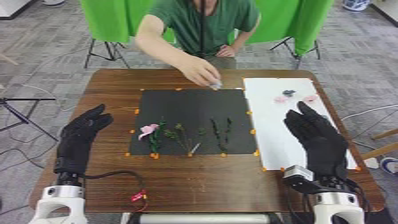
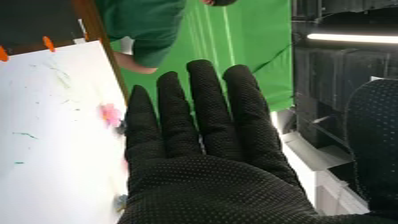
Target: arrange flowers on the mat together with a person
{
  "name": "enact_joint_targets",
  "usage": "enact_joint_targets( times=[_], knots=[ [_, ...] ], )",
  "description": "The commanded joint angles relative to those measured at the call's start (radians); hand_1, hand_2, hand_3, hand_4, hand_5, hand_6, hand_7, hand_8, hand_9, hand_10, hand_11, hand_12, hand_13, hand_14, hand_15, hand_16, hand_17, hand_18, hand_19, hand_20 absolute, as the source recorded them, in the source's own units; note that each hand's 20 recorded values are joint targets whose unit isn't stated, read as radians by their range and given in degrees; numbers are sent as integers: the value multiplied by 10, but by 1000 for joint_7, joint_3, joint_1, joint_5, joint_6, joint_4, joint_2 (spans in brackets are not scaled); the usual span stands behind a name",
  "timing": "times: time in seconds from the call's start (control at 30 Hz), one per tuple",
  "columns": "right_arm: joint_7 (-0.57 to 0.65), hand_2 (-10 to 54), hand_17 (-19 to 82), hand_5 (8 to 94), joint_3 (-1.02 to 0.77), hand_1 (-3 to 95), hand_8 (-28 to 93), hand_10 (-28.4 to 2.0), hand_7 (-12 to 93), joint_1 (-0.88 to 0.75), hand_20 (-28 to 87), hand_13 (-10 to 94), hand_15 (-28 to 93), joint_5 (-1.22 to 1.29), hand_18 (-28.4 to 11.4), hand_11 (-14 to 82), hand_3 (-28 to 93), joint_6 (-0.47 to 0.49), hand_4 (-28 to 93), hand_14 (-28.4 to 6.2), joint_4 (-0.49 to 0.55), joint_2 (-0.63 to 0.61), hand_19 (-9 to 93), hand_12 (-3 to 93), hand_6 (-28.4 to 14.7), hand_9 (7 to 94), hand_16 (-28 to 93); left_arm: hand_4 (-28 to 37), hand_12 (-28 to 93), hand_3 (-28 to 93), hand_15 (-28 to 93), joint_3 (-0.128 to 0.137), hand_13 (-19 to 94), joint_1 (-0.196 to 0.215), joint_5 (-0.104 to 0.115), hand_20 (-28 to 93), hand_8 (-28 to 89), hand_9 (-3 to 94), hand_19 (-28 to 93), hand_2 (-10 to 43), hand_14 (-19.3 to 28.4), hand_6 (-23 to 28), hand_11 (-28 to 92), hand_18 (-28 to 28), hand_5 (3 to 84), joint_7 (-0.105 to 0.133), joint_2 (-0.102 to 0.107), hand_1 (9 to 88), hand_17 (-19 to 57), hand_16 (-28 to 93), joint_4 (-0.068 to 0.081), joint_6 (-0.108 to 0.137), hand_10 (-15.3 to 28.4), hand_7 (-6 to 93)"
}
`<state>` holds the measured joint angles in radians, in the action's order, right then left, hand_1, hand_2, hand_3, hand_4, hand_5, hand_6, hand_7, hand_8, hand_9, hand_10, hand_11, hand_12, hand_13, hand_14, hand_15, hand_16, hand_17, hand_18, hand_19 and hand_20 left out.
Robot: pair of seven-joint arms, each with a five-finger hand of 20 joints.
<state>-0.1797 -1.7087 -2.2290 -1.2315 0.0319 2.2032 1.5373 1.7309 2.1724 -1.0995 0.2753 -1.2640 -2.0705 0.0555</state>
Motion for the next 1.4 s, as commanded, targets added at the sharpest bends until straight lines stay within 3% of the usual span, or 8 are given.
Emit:
enact_joint_targets(
  times=[0.03,0.17,0.6,0.77,1.27,1.33,1.4],
  knots=[
    [-9,59,186,447,9,87,-79,-160,72,-14,265,321,93,3,-124,54,780,2,-168,-155,7,1,31,114,-56,469,130,-164,144,666,147,3,366,6,-8,186,-64,461,91,-51,168,31,189,129,457,-14,-2,278,57,44,3,-17,124,135],
    [-9,58,186,448,8,88,-79,-160,72,-15,264,323,94,3,-123,55,779,7,-168,-155,3,0,33,114,-56,471,132,-165,144,668,146,6,366,6,-16,186,-63,461,90,-52,168,32,188,129,457,-14,-5,278,57,44,3,-29,125,134],
    [-17,54,186,453,12,89,-80,-160,76,-23,264,326,93,-2,-123,55,783,-21,-166,-155,-1,6,39,115,-54,473,136,-164,145,667,146,11,365,14,-12,186,-63,461,90,-55,167,31,188,129,458,-20,-10,277,56,45,0,-22,126,134],
    [-22,45,194,458,10,94,-80,-159,76,-27,266,328,94,-9,-117,56,789,-23,-165,-132,-1,5,42,116,-54,476,132,-165,145,668,146,19,365,25,-12,186,-63,461,90,-56,167,31,187,129,458,-17,-6,277,56,45,-4,-18,125,133],
    [-23,16,206,461,-13,120,-81,-158,84,-12,285,343,105,-35,-120,58,788,-1,-165,-136,-9,-4,57,125,-50,479,132,-166,146,669,144,26,364,39,-9,185,-62,462,89,-58,168,32,186,130,458,-14,-9,274,55,46,-8,-19,126,131],
    [-32,4,219,461,-35,136,-81,-158,89,8,290,353,111,-69,-125,59,781,-21,-165,-137,-11,-24,67,129,-46,479,135,-166,145,668,144,26,364,39,-7,185,-62,461,89,-58,168,32,186,130,457,-14,-9,274,55,46,-8,-18,127,131],
    [-33,-27,248,460,-46,165,-82,-160,93,37,298,378,123,-126,-147,65,770,-107,-162,-137,-10,-68,90,145,-45,485,143,-166,146,667,144,27,364,40,-7,185,-62,460,89,-57,168,32,186,130,457,-16,-6,274,55,47,-9,-16,127,131]
  ],
)
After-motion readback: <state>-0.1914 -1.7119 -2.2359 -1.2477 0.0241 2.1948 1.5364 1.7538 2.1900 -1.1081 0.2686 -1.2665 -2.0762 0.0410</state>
